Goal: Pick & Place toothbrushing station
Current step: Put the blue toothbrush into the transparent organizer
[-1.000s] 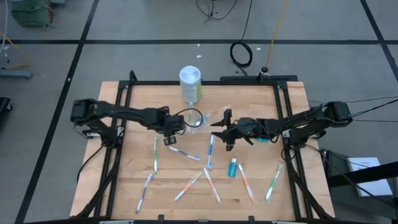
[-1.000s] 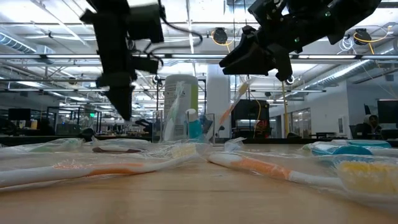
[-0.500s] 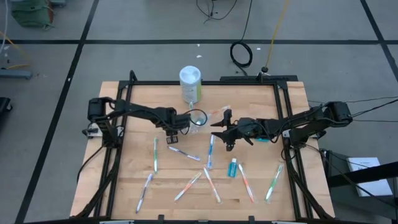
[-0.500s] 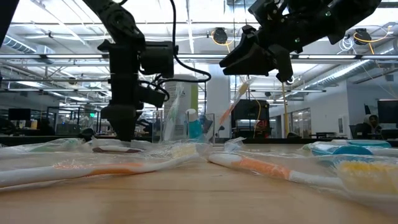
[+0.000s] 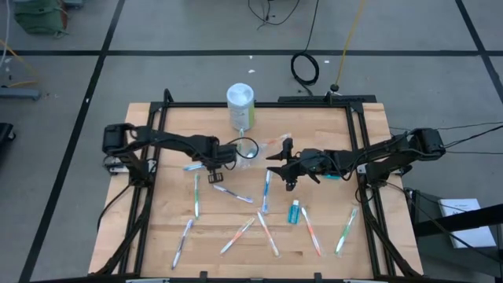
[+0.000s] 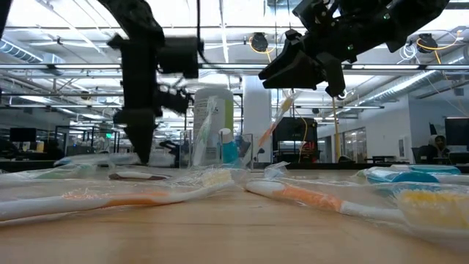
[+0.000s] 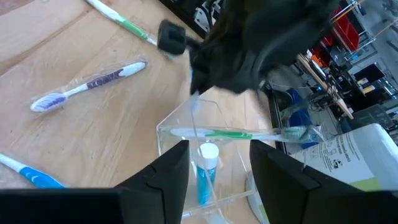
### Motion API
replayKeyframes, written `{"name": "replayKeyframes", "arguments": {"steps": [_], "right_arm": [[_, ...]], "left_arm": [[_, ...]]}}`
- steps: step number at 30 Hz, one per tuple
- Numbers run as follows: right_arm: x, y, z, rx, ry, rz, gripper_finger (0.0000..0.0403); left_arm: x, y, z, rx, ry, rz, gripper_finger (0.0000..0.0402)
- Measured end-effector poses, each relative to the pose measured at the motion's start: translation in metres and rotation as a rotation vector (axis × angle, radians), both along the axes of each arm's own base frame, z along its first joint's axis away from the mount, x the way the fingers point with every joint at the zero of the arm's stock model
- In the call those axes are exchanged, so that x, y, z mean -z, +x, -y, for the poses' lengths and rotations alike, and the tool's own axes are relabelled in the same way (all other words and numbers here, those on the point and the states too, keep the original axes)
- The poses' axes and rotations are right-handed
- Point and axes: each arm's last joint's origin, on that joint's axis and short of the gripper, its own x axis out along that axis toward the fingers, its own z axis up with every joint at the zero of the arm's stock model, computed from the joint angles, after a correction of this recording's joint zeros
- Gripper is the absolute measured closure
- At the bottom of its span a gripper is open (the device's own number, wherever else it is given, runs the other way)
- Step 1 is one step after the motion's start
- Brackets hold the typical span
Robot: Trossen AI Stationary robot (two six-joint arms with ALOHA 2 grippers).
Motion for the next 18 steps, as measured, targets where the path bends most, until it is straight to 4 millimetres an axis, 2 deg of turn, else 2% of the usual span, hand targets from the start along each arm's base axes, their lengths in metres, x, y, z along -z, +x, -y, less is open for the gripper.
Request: {"name": "replayKeyframes", "arguments": {"steps": [5,11,14,18], "right_arm": [[0.0,0.0,0.0,0.0,0.0,0.0,0.0243],[0.0,0.0,0.0,0.0,0.0,0.0,0.0243],[0.0,0.0,0.0,0.002,0.006,0.001,0.0243],[0.0,0.0,0.0,0.007,0.023,0.004,0.0243]], "left_arm": [[-0.044,-0.014,0.015,-0.038,0.104,0.155,0.0391],[-0.103,-0.028,0.029,-0.219,0.277,0.583,0.0381],[-0.125,-0.027,0.039,-0.228,0.319,0.786,0.0382],[-0.144,-0.016,0.05,-0.155,0.332,0.981,0.0395]]}}
